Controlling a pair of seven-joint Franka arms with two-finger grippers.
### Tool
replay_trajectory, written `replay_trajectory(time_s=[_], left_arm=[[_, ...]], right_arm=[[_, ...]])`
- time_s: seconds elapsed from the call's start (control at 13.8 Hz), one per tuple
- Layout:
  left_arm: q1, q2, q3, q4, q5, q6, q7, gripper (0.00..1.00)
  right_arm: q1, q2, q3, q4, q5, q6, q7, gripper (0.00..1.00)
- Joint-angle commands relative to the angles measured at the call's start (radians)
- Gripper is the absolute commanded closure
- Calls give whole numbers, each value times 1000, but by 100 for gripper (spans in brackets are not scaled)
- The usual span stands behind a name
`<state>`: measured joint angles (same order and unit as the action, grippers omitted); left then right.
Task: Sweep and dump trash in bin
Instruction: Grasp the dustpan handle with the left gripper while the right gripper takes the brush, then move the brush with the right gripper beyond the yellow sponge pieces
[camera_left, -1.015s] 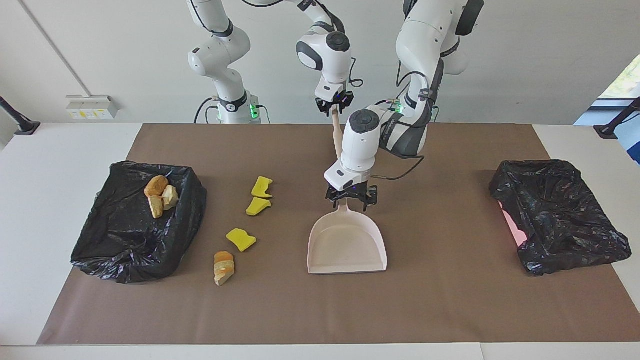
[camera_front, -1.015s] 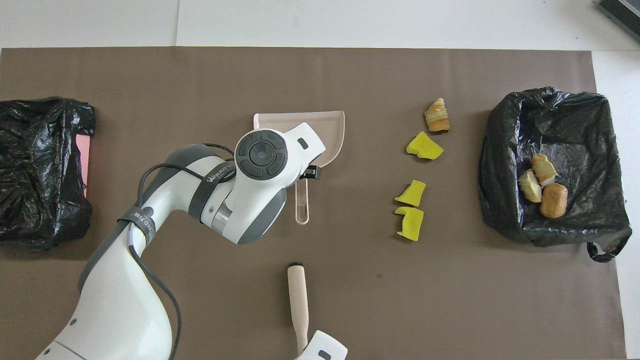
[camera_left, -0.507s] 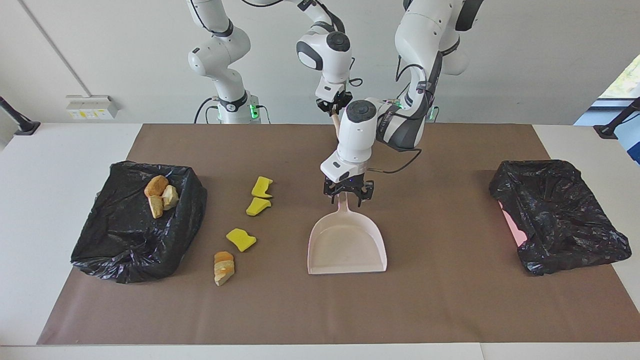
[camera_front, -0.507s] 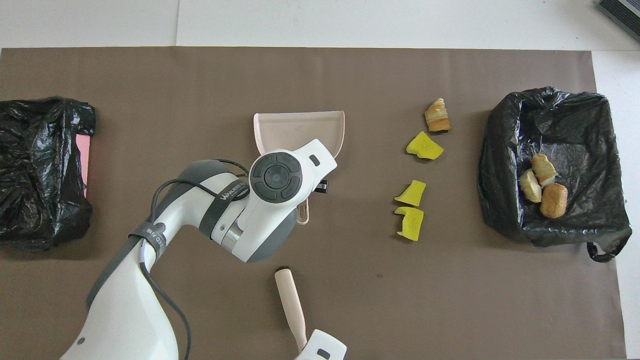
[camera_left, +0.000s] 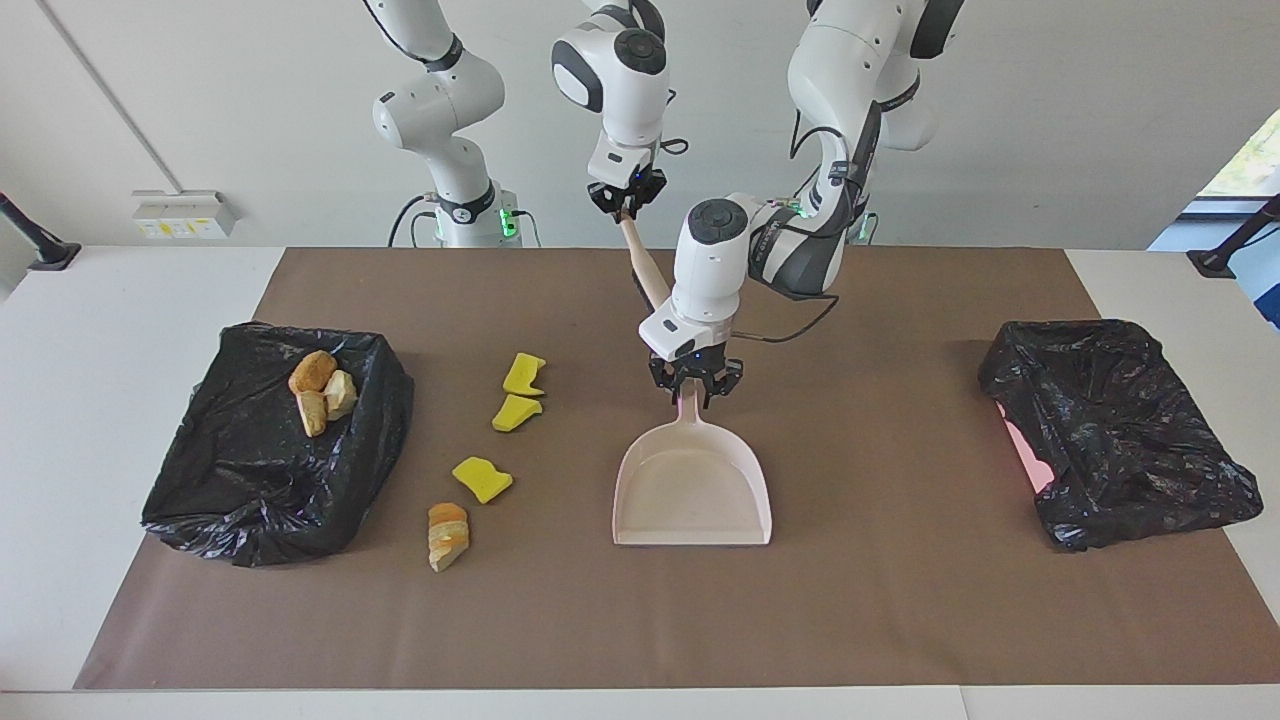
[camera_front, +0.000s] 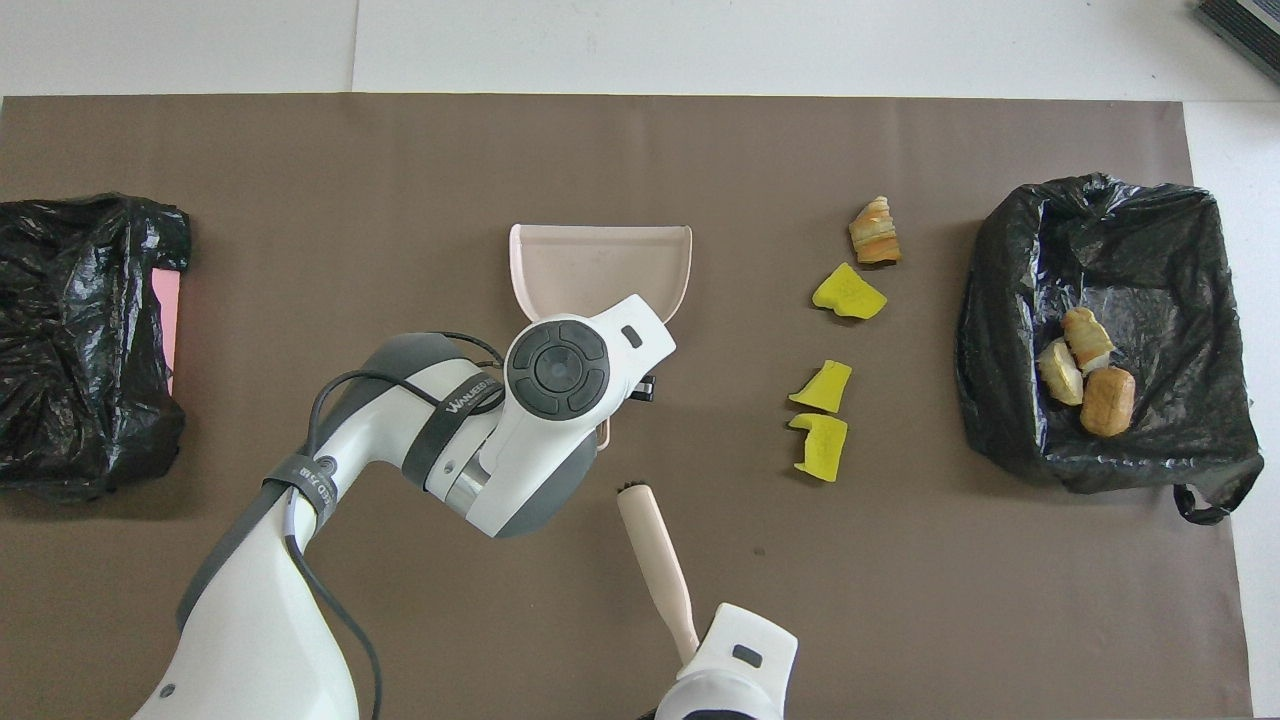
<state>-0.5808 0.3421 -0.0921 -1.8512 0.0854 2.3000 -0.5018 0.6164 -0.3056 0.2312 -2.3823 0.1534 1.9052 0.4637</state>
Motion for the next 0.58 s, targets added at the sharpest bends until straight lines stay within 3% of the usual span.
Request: replay_trajectory(time_s=[0.0, 0.22, 0.51], left_arm=[[-16, -31, 15, -16, 22, 2, 14, 100], [-1, -89, 18, -11, 22, -52, 191, 100], [25, -130, 25, -14, 22, -223, 674, 100]], right_arm=[[-111, -6, 8, -23, -52, -5, -78, 100], [-234, -10, 7, -20, -86, -28, -201, 100], [-374, 58, 7, 34, -247, -8, -206, 100]])
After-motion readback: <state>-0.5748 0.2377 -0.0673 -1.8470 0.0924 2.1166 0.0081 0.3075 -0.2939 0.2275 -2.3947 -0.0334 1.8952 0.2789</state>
